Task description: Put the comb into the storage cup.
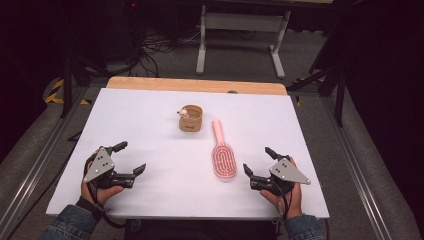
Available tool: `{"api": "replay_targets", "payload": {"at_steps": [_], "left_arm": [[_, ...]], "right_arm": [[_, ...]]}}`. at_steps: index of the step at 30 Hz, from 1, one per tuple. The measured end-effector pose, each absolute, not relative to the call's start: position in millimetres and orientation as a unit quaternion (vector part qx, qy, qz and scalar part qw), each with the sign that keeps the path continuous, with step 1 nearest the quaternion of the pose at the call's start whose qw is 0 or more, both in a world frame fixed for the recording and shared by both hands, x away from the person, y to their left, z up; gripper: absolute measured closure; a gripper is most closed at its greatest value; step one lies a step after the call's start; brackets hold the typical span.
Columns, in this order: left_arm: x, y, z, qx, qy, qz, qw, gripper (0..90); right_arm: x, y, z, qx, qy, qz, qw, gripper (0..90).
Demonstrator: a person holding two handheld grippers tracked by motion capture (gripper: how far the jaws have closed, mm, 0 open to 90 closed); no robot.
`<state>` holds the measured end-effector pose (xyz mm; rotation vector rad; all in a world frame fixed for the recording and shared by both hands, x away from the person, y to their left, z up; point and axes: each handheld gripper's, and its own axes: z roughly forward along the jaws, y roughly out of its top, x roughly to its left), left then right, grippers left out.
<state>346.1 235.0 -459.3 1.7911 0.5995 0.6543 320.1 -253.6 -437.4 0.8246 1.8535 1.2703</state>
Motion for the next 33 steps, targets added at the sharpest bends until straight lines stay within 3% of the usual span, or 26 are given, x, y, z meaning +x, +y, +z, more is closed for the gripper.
{"api": "replay_targets", "payload": {"at_steps": [5, 13, 24, 26, 33], "left_arm": [[347.3, 232.8, -462.1, 0.769, 0.242, 0.264, 0.529, 10.7], [346.4, 234.7, -464.5, 0.774, 0.235, 0.257, 0.529, 10.0], [344.5, 234.9, -466.6, 0.779, 0.236, 0.251, 0.524, 9.4], [343.1, 236.1, -467.2, 0.781, 0.236, 0.251, 0.521, 9.4], [339.2, 241.4, -469.1, 0.778, 0.245, 0.249, 0.523, 9.4]], "right_arm": [[328.3, -264.7, -440.4, 0.353, 0.717, 0.505, 0.325, 17.7], [336.1, -269.9, -437.3, 0.363, 0.721, 0.489, 0.330, 23.4], [362.3, -267.2, -415.5, 0.361, 0.721, 0.480, 0.345, 46.5], [374.9, -264.4, -411.1, 0.369, 0.719, 0.479, 0.344, 55.0], [395.8, -251.4, -402.3, 0.354, 0.726, 0.482, 0.339, 58.4]]}}
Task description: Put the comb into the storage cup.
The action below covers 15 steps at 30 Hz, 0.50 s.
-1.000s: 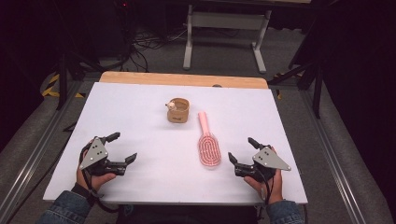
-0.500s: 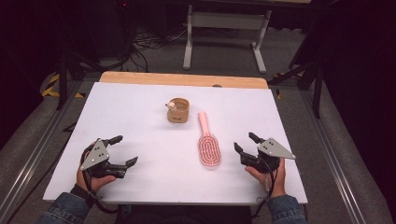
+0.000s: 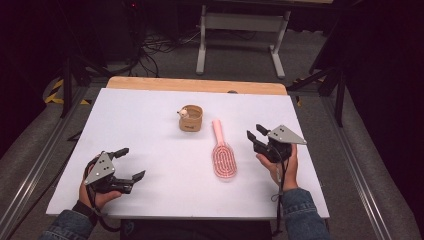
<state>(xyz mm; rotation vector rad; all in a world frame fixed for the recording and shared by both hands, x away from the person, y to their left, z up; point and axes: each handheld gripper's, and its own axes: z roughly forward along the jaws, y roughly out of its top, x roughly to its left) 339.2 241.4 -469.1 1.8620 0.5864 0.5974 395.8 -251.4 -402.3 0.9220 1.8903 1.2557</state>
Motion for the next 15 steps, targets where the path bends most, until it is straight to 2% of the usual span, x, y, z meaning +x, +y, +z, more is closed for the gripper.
{"api": "replay_targets", "payload": {"at_steps": [2, 11, 15], "left_arm": [[338.2, 242.1, -469.0, 0.779, 0.244, 0.250, 0.521, 9.4], [336.4, 245.6, -468.6, 0.775, 0.246, 0.249, 0.526, 9.7], [335.9, 245.1, -469.0, 0.777, 0.243, 0.246, 0.526, 10.0]], "right_arm": [[403.4, -248.3, -396.9, 0.348, 0.728, 0.484, 0.338, 62.0], [432.5, -231.9, -379.2, 0.310, 0.762, 0.474, 0.314, 89.5], [441.6, -224.7, -375.8, 0.302, 0.773, 0.471, 0.300, 90.0]]}}
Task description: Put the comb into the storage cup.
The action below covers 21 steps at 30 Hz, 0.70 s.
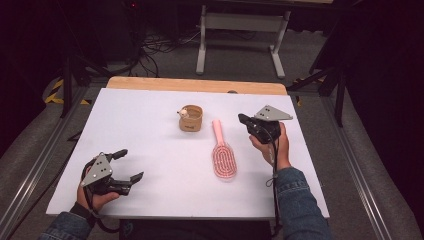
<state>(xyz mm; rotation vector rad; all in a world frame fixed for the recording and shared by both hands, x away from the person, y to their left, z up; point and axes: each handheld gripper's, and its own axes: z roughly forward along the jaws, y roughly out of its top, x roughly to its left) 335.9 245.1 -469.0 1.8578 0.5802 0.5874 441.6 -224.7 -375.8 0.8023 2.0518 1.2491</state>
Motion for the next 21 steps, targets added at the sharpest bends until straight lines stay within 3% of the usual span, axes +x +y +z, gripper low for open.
{"api": "replay_targets", "payload": {"at_steps": [21], "left_arm": [[335.6, 244.1, -471.1, 0.778, 0.238, 0.240, 0.529, 10.2]], "right_arm": [[495.0, -166.4, -416.3, 0.272, 0.862, 0.361, 0.230, 90.0]]}}
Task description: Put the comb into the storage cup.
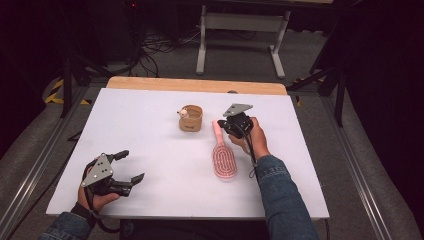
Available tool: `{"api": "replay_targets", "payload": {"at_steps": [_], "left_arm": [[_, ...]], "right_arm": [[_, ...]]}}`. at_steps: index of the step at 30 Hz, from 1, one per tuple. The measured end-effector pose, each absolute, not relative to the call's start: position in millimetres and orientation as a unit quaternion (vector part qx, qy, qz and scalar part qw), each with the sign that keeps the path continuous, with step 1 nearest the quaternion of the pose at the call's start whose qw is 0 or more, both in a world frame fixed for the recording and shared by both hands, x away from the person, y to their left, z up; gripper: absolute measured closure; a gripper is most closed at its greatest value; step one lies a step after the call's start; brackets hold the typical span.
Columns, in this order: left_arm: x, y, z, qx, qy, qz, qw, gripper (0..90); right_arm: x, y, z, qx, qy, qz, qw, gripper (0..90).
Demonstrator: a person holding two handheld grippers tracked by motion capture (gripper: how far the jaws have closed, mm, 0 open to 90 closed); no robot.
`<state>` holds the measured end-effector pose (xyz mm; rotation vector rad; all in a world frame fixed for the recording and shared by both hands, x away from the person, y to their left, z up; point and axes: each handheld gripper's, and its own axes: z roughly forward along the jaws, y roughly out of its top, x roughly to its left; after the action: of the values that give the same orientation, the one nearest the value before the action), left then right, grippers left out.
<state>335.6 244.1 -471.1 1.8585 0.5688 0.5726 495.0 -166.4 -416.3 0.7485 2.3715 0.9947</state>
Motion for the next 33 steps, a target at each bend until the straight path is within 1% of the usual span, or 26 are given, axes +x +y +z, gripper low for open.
{"api": "replay_targets", "payload": {"at_steps": [1, 8, 19, 25, 33], "left_arm": [[335.6, 245.2, -471.5, 0.775, 0.241, 0.242, 0.532, 10.6], [336.5, 245.4, -473.2, 0.776, 0.243, 0.236, 0.532, 10.7], [334.0, 247.4, -470.2, 0.772, 0.240, 0.242, 0.536, 10.3], [332.7, 248.6, -469.6, 0.770, 0.242, 0.245, 0.537, 10.2], [329.7, 242.6, -468.7, 0.779, 0.232, 0.256, 0.524, 9.9]], "right_arm": [[501.4, -160.3, -423.0, 0.266, 0.871, 0.355, 0.212, 90.0], [514.4, -147.2, -435.0, 0.259, 0.887, 0.329, 0.193, 90.0], [523.9, -134.5, -442.9, 0.246, 0.905, 0.285, 0.196, 90.0], [527.1, -148.9, -447.9, 0.280, 0.904, 0.275, 0.172, 90.0], [516.7, -173.3, -450.2, 0.309, 0.895, 0.272, 0.172, 90.0]]}}
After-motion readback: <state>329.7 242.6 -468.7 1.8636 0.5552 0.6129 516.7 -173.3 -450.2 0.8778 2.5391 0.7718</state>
